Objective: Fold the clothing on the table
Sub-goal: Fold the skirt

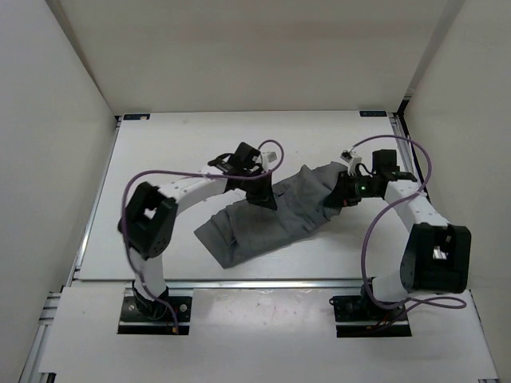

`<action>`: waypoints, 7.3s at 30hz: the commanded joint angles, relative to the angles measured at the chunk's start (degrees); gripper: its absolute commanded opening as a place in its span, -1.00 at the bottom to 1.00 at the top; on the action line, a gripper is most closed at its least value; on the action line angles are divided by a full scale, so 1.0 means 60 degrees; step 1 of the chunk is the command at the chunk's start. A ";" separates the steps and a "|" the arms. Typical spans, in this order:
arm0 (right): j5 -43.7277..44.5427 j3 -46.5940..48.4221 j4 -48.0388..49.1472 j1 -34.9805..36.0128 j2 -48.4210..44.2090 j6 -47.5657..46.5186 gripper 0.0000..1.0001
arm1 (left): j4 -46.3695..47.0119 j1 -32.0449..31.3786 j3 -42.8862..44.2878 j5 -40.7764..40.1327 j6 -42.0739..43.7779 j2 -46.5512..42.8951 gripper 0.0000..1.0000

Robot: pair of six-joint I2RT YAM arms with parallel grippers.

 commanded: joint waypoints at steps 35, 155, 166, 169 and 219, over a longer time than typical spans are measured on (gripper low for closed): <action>0.3668 0.2949 -0.1963 0.3998 -0.0932 -0.2343 -1.00 | 0.2555 0.0741 -0.5560 -0.1734 -0.1737 -0.3299 -1.00; 0.4873 0.2539 -0.0249 0.3135 -0.2235 0.1026 -1.00 | 0.2542 -0.1398 0.2878 -0.2041 -0.4315 0.3060 -1.00; 0.4008 0.3008 -0.0088 0.4277 -0.1898 0.0879 -1.00 | 0.4634 -0.1207 0.1371 -0.1646 -0.5325 0.2605 -1.00; 0.4023 0.3403 -0.0088 0.4279 -0.1621 0.0966 -0.99 | 0.5234 -0.1149 0.0696 -0.1822 -0.5545 0.2166 -1.00; 0.4711 0.4752 0.0132 0.5991 0.0021 0.0440 -1.00 | 0.3582 0.3482 -0.4083 -0.2042 -0.3495 -0.2409 -1.00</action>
